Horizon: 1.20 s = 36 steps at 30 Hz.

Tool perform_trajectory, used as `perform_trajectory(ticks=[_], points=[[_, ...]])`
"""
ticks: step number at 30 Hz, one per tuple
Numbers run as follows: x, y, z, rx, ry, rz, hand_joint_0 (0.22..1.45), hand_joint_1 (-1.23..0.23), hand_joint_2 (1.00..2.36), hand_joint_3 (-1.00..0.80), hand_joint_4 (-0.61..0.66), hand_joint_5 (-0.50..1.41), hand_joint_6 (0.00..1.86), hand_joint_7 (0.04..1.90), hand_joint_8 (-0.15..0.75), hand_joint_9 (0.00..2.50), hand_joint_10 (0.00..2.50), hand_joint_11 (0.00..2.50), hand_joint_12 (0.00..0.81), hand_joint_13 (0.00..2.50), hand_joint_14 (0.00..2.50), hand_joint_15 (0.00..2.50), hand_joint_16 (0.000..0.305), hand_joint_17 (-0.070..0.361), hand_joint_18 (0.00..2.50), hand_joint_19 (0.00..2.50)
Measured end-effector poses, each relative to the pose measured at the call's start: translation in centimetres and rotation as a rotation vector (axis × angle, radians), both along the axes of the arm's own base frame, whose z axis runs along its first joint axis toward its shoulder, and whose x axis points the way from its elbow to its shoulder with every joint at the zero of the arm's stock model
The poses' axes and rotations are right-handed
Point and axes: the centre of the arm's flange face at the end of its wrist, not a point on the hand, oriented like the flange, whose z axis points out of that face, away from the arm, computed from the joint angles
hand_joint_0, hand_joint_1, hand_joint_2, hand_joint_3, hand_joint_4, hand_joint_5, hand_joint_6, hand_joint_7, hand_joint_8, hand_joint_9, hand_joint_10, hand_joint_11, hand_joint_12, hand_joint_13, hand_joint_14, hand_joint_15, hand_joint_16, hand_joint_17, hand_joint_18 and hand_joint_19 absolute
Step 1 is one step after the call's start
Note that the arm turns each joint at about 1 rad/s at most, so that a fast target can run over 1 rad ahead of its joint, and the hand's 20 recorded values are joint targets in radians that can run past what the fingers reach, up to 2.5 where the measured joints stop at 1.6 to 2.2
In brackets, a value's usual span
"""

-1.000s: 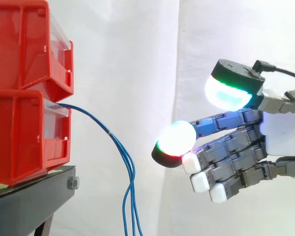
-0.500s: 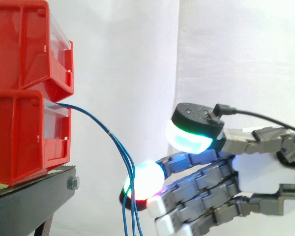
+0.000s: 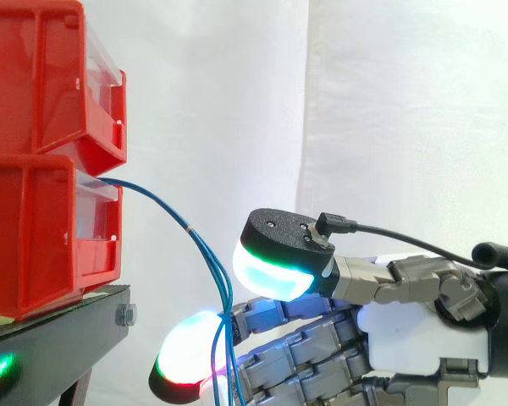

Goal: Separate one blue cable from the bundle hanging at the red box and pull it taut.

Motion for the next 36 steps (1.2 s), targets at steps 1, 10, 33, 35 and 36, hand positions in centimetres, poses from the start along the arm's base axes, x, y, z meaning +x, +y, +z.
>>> perform_trajectory(ticks=[1,10,33,35,36], points=[[0.1,0.1,-0.2,0.004,-0.006,0.003,0.59,-0.63,1.0,-0.44,0.22,-0.16,0.5,0.9,0.284,0.85,0.01,0.42,0.224,0.79,0.01,0.36,0.02,0.044,0.65,0.37],[0.6,0.6,-0.3,0.036,-0.038,0.03,0.59,-0.63,1.01,-0.44,0.22,-0.16,0.5,0.9,0.279,0.86,0.01,0.43,0.229,0.81,0.01,0.37,0.02,0.045,0.65,0.38],[1.2,1.6,0.6,0.159,-0.09,0.09,0.61,-0.62,1.01,-0.42,0.23,-0.15,0.5,0.93,0.287,0.93,0.02,0.48,0.237,0.87,0.02,0.41,0.02,0.046,0.68,0.4],[1.2,1.6,0.7,0.16,-0.091,0.09,0.62,-0.63,1.01,-0.41,0.22,-0.15,0.5,0.95,0.285,0.94,0.01,0.48,0.239,0.87,0.01,0.41,0.02,0.046,0.7,0.4],[1.2,1.6,0.7,0.161,-0.091,0.091,0.62,-0.64,1.01,-0.41,0.22,-0.14,0.5,0.95,0.286,0.93,0.01,0.49,0.237,0.87,0.01,0.41,0.02,0.045,0.7,0.4]])
